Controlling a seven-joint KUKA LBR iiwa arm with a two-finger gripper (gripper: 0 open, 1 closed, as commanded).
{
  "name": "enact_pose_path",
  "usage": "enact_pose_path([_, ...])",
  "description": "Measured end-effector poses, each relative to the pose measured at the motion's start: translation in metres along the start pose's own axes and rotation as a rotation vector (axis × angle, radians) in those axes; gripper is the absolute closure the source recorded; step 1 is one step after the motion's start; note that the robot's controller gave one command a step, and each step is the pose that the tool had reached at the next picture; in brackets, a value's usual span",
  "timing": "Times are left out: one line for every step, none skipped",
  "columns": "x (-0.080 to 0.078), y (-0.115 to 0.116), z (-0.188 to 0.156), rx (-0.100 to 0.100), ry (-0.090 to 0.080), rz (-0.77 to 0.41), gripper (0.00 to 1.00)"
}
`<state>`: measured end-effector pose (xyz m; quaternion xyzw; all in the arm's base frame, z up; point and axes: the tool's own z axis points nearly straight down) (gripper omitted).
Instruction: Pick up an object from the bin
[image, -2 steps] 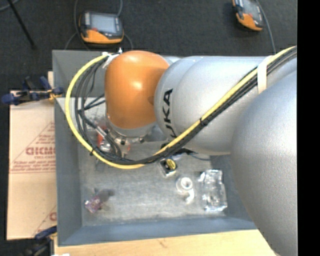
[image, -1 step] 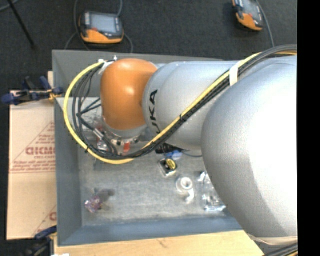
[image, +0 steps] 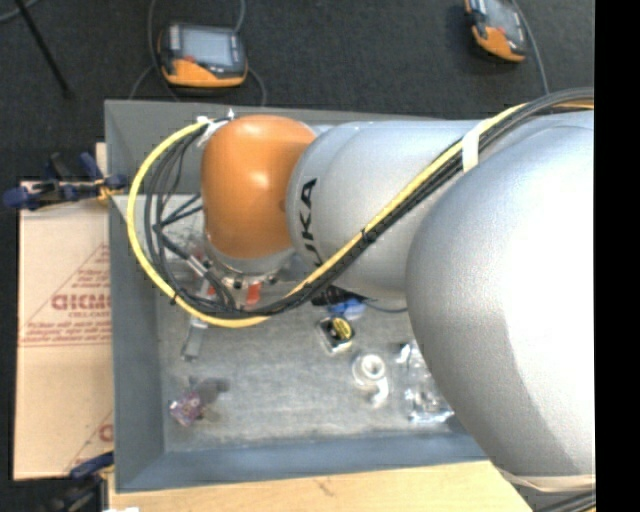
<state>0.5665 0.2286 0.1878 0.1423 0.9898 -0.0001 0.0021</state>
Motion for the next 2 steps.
enact_pose_path([0.0454, -0.0161, 0.1202, 0.003, 0.007, -0.238, 0.0])
enact_pose_path([0.0435, -0.0145, 0.1169, -0.002, 0.002, -0.233, 1.0])
